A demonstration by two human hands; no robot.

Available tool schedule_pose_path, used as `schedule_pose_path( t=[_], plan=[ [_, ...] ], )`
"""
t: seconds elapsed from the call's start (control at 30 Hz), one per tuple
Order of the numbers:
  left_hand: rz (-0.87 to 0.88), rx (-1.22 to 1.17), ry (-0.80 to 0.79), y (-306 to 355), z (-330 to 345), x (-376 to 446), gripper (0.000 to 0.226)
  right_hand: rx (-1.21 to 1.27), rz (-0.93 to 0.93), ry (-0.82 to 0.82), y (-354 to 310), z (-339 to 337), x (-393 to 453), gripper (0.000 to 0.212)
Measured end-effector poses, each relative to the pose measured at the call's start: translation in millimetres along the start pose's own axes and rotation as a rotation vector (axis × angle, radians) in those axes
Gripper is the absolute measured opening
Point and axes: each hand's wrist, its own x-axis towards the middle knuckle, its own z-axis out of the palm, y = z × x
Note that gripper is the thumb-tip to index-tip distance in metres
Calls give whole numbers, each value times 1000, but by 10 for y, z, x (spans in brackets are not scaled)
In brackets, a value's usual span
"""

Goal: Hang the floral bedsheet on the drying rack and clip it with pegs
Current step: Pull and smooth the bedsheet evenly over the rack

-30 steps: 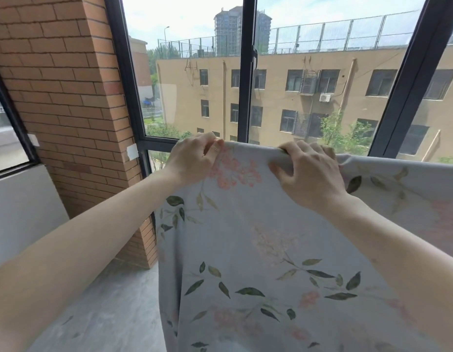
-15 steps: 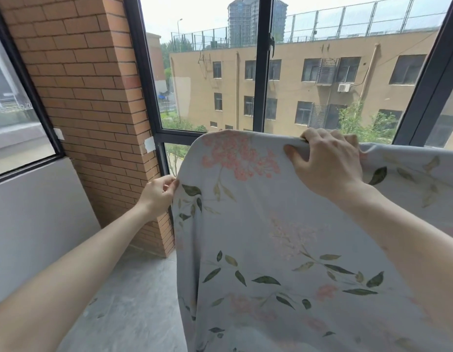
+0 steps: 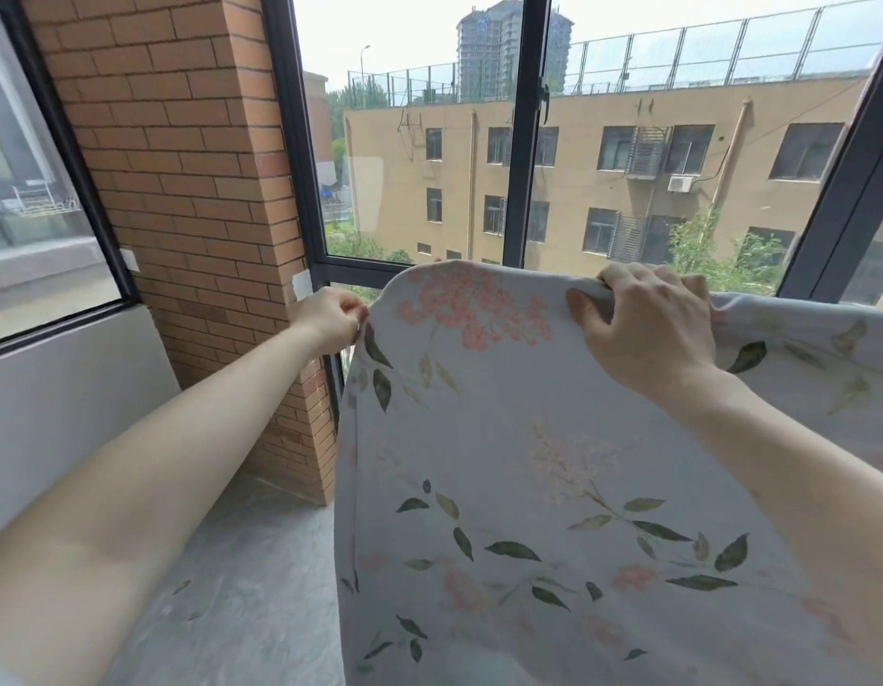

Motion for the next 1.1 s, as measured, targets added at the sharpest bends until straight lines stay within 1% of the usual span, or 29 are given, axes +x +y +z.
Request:
schedule_pose_path(
  t=[0.07,0.1,0.13,0.17,0.2,0.23,0.33,0.37,0.4,0.47,0.5,0.53,0.6,0.63,0.73,0.8,0.83,0.93,0.97,1.1],
  plan=[
    [-66,-71,-247,-9,86,68,26,1,7,0,12,-4,5,40],
    [-97,-124,-334,-26,125,84,24,-2,10,0,28,-8,5,40],
    [-115,-176,-394,0,147,58,24,-8,8,1,46,-11,4,40],
    [-116,-209,-420,24,176,36,23,-14,4,4,61,-14,-3,41],
    [-109,-219,-404,52,199,-5,22,-17,0,6,76,-18,-9,41],
    [-90,-211,-335,67,227,-50,19,-17,-3,9,85,-20,-13,41],
    [-32,-214,43,40,294,-258,13,-11,-9,14,66,0,-10,40],
    [-18,-209,131,-13,340,-311,15,-9,-6,13,54,11,-3,40],
    [-9,-196,161,-54,376,-370,23,-11,-3,9,40,26,1,40],
    [-7,-187,84,-105,431,-454,38,-19,5,-2,22,54,-5,40],
    [-9,-198,44,-115,431,-482,39,-19,8,-2,17,59,-7,41],
    [-1,-213,34,-128,422,-504,37,-15,12,-4,15,62,-5,40],
    [27,-228,102,-157,383,-542,27,-4,18,-11,2,64,7,40],
    [47,-213,109,-176,369,-561,24,2,21,-16,-7,64,14,39],
    [85,-126,-48,-188,365,-592,19,15,20,-27,-22,54,13,39],
    [74,-113,-88,-154,337,-597,18,14,21,-34,-12,40,-3,39],
    [75,-128,-74,-134,325,-597,22,12,20,-36,-9,32,-7,39],
    [94,-147,-9,-60,295,-653,51,6,19,-45,-31,24,-13,40],
    [100,-155,1,-27,294,-671,56,5,18,-47,-37,27,-9,40],
    [107,-202,-66,99,270,-707,67,46,12,-66,3,15,0,41]
  ],
)
